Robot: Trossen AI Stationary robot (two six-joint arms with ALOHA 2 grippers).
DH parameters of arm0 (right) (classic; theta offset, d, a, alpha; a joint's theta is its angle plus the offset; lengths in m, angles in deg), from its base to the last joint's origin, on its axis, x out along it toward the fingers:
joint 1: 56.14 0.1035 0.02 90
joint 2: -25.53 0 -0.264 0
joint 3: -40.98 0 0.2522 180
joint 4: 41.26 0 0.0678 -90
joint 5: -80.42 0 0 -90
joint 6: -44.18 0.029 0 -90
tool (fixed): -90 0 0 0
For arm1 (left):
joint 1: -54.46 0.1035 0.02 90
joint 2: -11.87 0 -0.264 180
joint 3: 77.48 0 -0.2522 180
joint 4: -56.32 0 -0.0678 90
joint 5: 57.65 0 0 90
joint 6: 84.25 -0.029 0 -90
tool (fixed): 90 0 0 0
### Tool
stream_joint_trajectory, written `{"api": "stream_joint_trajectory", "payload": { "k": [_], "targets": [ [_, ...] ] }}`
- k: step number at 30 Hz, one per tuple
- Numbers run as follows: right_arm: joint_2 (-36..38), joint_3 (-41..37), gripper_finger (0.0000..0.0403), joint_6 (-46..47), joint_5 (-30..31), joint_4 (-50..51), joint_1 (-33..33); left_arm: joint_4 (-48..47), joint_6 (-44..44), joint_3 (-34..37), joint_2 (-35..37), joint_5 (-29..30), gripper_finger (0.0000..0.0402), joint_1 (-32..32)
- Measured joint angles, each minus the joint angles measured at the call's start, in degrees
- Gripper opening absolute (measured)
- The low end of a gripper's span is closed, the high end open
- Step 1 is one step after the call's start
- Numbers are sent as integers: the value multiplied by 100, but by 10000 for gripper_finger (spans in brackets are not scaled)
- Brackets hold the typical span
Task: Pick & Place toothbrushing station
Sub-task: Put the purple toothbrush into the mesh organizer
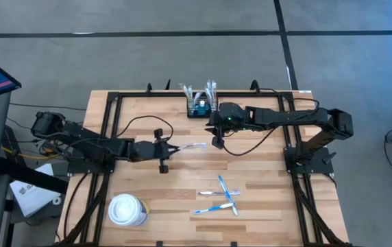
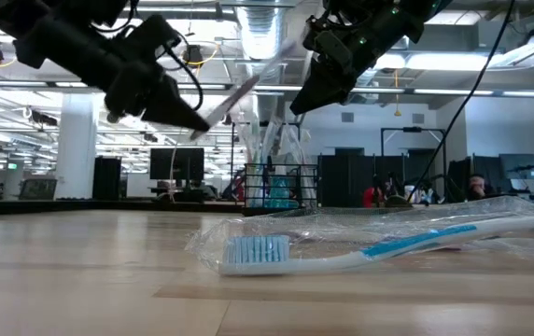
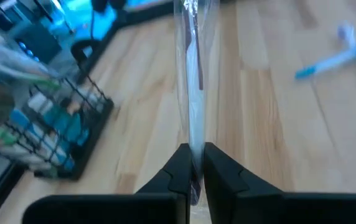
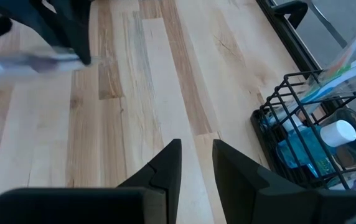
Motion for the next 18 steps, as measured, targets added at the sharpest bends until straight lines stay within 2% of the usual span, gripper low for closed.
{"api": "stream_joint_trajectory", "payload": {
  "k": [4, 12, 15, 18],
  "targets": [
    [0, 0, 82, 33, -23, -8, 0, 634, 1, 0, 2, -31, 14, 0],
    [0, 0, 82, 76, -455, -152, 0, 1685, -3, -2, 2, -116, 14, -2],
    [0, 0, 82, -31, -493, -517, 5, 2279, -87, -4, 2, -116, 14, -2],
    [27, 0, 82, -216, -832, -1050, 87, 2685, -131, -4, 2, -114, 14, -2]
  ]
}}
